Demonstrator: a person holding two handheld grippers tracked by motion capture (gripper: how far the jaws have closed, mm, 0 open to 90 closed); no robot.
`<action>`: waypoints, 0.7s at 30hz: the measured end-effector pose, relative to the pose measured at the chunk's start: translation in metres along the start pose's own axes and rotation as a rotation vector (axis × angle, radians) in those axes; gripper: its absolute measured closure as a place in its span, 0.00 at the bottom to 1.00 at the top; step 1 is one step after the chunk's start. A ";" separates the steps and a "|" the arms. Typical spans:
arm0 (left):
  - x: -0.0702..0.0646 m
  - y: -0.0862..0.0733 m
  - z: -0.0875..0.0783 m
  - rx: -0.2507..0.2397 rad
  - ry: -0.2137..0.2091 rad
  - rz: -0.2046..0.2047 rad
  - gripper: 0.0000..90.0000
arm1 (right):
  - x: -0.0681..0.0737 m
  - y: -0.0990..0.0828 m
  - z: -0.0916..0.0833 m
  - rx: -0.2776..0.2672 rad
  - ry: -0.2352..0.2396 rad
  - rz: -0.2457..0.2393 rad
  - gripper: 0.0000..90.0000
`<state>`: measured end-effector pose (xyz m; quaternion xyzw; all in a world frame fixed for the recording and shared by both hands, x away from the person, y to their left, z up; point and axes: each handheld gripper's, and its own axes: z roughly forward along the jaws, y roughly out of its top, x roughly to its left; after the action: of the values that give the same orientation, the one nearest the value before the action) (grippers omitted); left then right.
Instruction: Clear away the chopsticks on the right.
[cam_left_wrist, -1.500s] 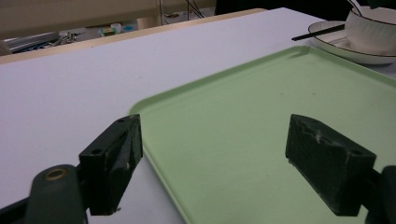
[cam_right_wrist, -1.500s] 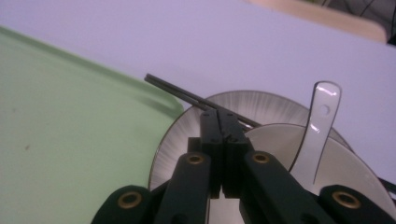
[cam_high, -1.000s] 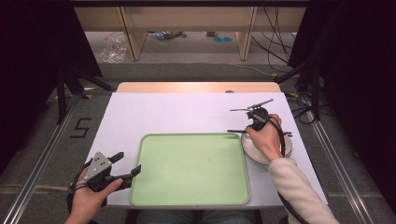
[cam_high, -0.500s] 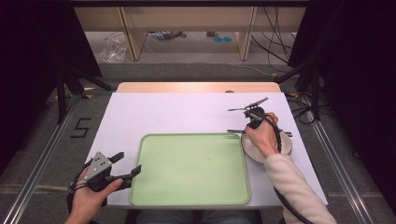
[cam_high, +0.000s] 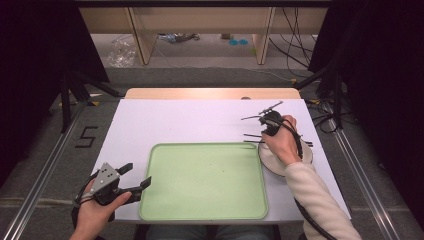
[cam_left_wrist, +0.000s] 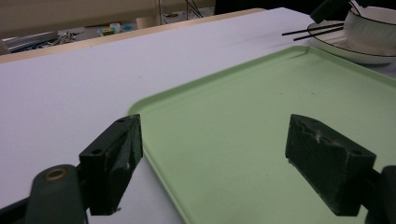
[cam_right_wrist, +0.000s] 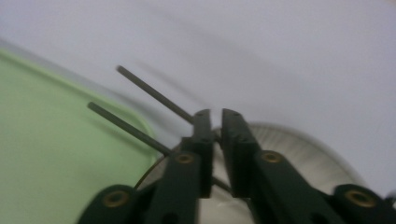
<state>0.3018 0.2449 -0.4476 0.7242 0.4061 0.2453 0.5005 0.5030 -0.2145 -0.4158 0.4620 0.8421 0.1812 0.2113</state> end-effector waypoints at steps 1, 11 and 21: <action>0.000 0.000 0.000 0.000 0.000 0.000 0.21 | 0.000 0.000 0.000 0.000 0.000 0.000 0.85; 0.000 0.000 0.000 0.000 0.004 -0.007 0.21 | 0.019 0.014 0.014 0.086 -0.037 -0.639 0.76; 0.000 0.000 0.000 -0.001 0.005 -0.001 0.21 | 0.029 0.019 0.024 0.120 -0.054 -0.730 0.79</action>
<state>0.3016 0.2454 -0.4475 0.7231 0.4076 0.2468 0.5001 0.5154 -0.1777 -0.4319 0.1476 0.9546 0.0322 0.2568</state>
